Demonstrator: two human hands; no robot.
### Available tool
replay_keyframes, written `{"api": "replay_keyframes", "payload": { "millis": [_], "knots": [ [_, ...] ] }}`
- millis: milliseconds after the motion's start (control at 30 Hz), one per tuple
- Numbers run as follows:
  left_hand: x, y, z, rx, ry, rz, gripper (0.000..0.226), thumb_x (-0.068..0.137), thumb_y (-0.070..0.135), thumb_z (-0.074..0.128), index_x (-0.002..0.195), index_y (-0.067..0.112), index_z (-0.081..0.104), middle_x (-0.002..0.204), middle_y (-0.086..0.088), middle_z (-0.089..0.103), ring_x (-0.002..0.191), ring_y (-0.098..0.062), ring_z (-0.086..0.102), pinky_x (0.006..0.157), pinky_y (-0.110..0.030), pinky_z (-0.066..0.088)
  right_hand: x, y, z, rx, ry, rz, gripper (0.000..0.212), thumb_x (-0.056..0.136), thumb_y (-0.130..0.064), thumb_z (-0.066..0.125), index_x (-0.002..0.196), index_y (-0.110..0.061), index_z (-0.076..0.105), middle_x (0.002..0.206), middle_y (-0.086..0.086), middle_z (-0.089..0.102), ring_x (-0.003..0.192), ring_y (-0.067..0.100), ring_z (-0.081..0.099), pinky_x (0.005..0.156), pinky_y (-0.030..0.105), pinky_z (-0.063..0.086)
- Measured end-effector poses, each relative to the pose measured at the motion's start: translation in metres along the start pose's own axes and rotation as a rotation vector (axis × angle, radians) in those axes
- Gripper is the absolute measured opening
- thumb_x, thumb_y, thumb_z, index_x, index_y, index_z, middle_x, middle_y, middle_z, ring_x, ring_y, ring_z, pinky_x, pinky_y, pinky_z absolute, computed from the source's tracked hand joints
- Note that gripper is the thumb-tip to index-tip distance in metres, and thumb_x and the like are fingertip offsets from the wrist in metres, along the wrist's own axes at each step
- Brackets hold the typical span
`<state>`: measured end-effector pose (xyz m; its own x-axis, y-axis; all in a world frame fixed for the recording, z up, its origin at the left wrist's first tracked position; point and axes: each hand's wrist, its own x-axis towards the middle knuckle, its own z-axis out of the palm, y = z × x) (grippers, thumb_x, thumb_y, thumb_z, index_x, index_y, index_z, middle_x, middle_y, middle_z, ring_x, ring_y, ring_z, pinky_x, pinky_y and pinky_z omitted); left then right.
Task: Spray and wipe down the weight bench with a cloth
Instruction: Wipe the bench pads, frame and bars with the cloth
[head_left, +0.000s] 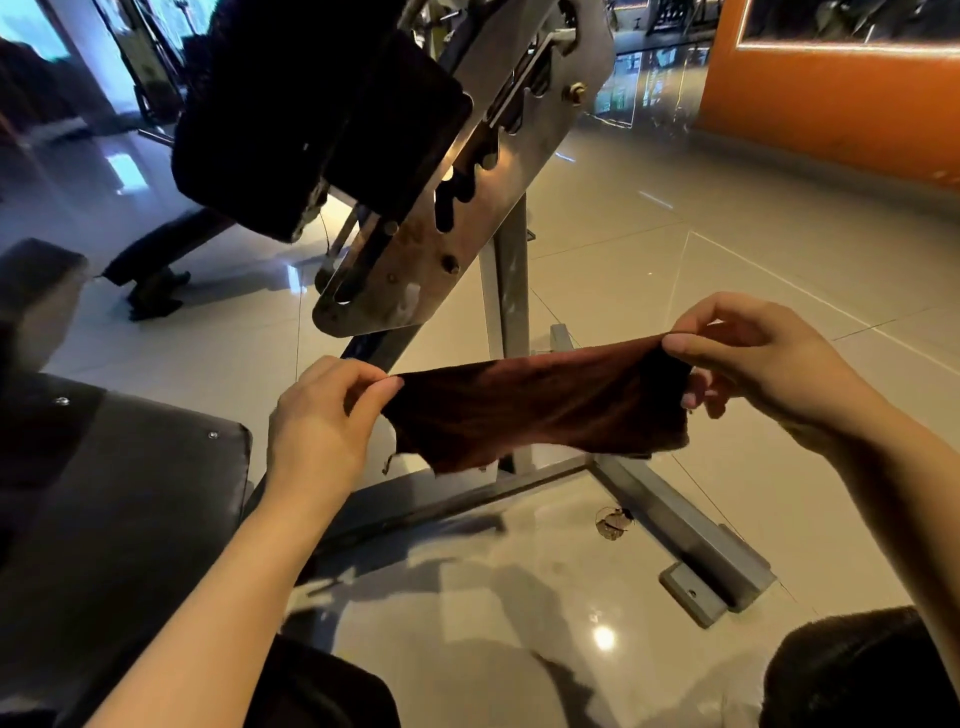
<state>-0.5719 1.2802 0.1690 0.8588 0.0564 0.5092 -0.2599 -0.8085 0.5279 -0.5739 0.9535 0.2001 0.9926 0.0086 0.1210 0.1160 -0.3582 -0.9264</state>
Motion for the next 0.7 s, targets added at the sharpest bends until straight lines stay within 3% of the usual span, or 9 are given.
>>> {"api": "replay_keyframes", "payload": {
  "millis": [100,200,267,333,433,500,567,700],
  "knots": [
    [0.0,0.003,0.005,-0.129,-0.132,-0.108,0.013,0.094,0.025,0.057,0.09,0.018,0.067,0.089,-0.001,0.064,0.077,-0.014,0.063,0.07,-0.031,0.059,0.003,0.004,0.002,-0.169,0.001,0.02,0.007,0.088,-0.016,0.064,0.091,-0.013,0.058,0.069,0.006,0.068,0.049,0.016,0.063,0.044,0.023,0.051],
    [-0.002,0.015,0.006,-0.572,-0.186,-0.364,0.017,0.097,0.019,0.053,0.088,0.016,0.066,0.092,-0.013,0.067,0.078,-0.015,0.07,0.067,-0.025,0.06,0.004,0.004,0.003,-0.117,-0.036,-0.018,0.009,0.084,-0.006,0.069,0.089,-0.012,0.064,0.068,0.002,0.069,0.057,0.013,0.064,0.049,0.021,0.051],
    [-0.003,0.016,0.005,-0.717,-0.17,-0.421,0.016,0.095,0.016,0.055,0.087,0.012,0.067,0.089,-0.014,0.066,0.081,-0.019,0.069,0.067,-0.021,0.058,0.003,0.005,0.002,-0.14,-0.037,-0.007,0.015,0.082,-0.004,0.07,0.091,-0.016,0.067,0.075,-0.001,0.07,0.062,0.011,0.063,0.051,0.02,0.048],
    [-0.005,0.012,0.004,-0.72,-0.259,-0.406,0.009,0.083,0.02,0.068,0.085,0.012,0.068,0.083,-0.008,0.067,0.082,-0.018,0.066,0.07,-0.018,0.056,0.003,0.009,0.002,-0.178,-0.026,0.025,0.022,0.082,-0.002,0.07,0.096,-0.02,0.069,0.085,-0.002,0.07,0.069,0.01,0.062,0.055,0.017,0.044],
    [-0.011,0.003,0.008,-0.513,-0.445,-0.382,0.027,0.061,0.021,0.084,0.082,0.016,0.069,0.082,-0.008,0.068,0.078,-0.02,0.064,0.075,-0.027,0.056,0.002,0.009,0.007,-0.253,-0.035,0.02,0.027,0.083,-0.004,0.071,0.098,-0.026,0.069,0.093,-0.011,0.068,0.086,0.004,0.061,0.066,0.015,0.042],
    [-0.013,0.002,0.01,-0.445,-0.4,-0.348,0.017,0.07,0.015,0.083,0.078,0.017,0.069,0.081,-0.011,0.067,0.075,-0.027,0.063,0.071,-0.034,0.057,0.001,0.009,0.008,-0.393,-0.018,-0.009,0.02,0.086,-0.011,0.069,0.096,-0.028,0.069,0.089,-0.018,0.063,0.086,-0.002,0.055,0.067,0.014,0.039],
    [-0.011,0.002,0.008,-0.471,-0.335,-0.344,0.008,0.079,0.016,0.076,0.077,0.017,0.069,0.083,-0.011,0.066,0.076,-0.025,0.066,0.062,-0.03,0.058,-0.002,0.008,0.007,-0.501,0.018,-0.033,0.008,0.089,-0.021,0.066,0.091,-0.029,0.065,0.085,-0.02,0.059,0.082,-0.003,0.051,0.064,0.015,0.036],
    [-0.01,0.003,-0.005,-0.432,-0.278,-0.294,0.009,0.09,0.025,0.063,0.083,0.025,0.069,0.089,-0.002,0.068,0.084,-0.014,0.066,0.056,-0.022,0.057,-0.009,0.005,-0.004,-0.158,0.03,-0.083,0.009,0.089,-0.027,0.061,0.09,-0.019,0.064,0.088,-0.003,0.065,0.086,0.013,0.06,0.074,0.027,0.046]
  ]
}}
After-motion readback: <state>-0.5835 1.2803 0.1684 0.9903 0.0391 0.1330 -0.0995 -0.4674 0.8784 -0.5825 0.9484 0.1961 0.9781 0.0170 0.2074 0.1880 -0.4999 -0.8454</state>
